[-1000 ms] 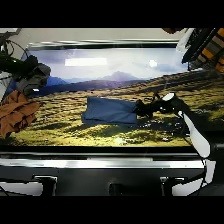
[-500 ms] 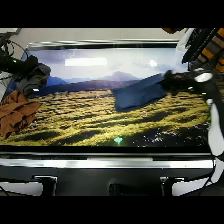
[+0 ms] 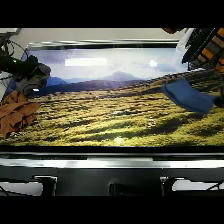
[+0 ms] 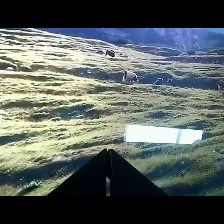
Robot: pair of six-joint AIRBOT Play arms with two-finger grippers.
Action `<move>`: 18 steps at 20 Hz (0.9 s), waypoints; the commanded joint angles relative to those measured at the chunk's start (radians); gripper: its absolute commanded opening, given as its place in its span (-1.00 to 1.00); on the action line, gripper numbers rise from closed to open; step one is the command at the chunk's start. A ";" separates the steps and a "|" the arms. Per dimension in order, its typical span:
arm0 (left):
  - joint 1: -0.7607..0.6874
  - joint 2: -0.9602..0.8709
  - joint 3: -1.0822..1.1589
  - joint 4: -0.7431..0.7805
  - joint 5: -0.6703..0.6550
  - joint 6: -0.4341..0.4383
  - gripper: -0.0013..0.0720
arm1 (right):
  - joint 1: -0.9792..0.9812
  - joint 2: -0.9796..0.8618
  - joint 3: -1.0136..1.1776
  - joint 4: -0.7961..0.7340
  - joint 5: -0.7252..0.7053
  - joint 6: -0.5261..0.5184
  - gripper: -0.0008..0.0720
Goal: Fold the clothes and pants, and hang the long-sleeved shirts on hangers.
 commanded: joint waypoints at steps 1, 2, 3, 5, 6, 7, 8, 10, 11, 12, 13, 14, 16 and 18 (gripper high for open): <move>0.001 0.000 0.000 0.000 0.000 0.000 -0.91 | -0.085 0.061 -0.084 -0.304 0.177 0.052 -0.91; 0.001 0.000 0.000 0.000 0.000 0.000 -0.91 | -0.085 0.085 -0.136 -0.339 0.185 0.064 -0.91; 0.001 0.000 0.000 0.000 0.000 0.000 -0.91 | -0.085 0.111 -0.196 -0.374 0.186 0.084 -0.91; 0.000 0.000 0.000 0.000 0.000 0.000 -0.91 | -0.085 0.169 -0.331 -0.430 0.181 0.155 -0.91; 0.000 0.000 0.000 0.000 0.000 0.000 -0.91 | -0.085 0.199 -0.393 -0.456 0.177 0.190 -0.91; 0.000 0.000 0.000 0.000 -0.001 0.000 -0.91 | -0.085 0.232 -0.459 -0.483 0.176 0.233 -0.91; 0.000 0.000 0.000 0.000 -0.001 0.000 -0.91 | -0.085 0.261 -0.512 -0.509 0.172 0.268 -0.91; 0.000 0.000 0.000 0.000 -0.001 0.000 -0.91 | -0.085 0.304 -0.584 -0.554 0.161 0.308 -0.91; -0.002 0.000 0.000 0.000 -0.001 0.000 -0.91 | -0.085 0.315 -0.609 -0.579 0.163 0.315 -0.91; -0.002 0.000 0.000 0.000 -0.001 0.000 -0.91 | -0.085 0.320 -0.625 -0.597 0.166 0.315 -0.91; -0.003 0.000 0.000 0.000 -0.001 0.000 -0.91 | -0.085 0.320 -0.638 -0.610 0.168 0.315 -0.91; -0.006 0.000 0.000 0.000 -0.001 0.000 -0.91 | -0.085 0.320 -0.649 -0.620 0.166 0.315 -0.91; -0.011 0.000 0.000 0.000 0.000 0.000 -0.91 | -0.085 0.320 -0.659 -0.632 0.150 0.314 -0.90; -0.014 0.000 0.000 0.000 0.000 0.000 -0.91 | -0.085 0.320 -0.659 -0.650 0.161 0.308 -0.85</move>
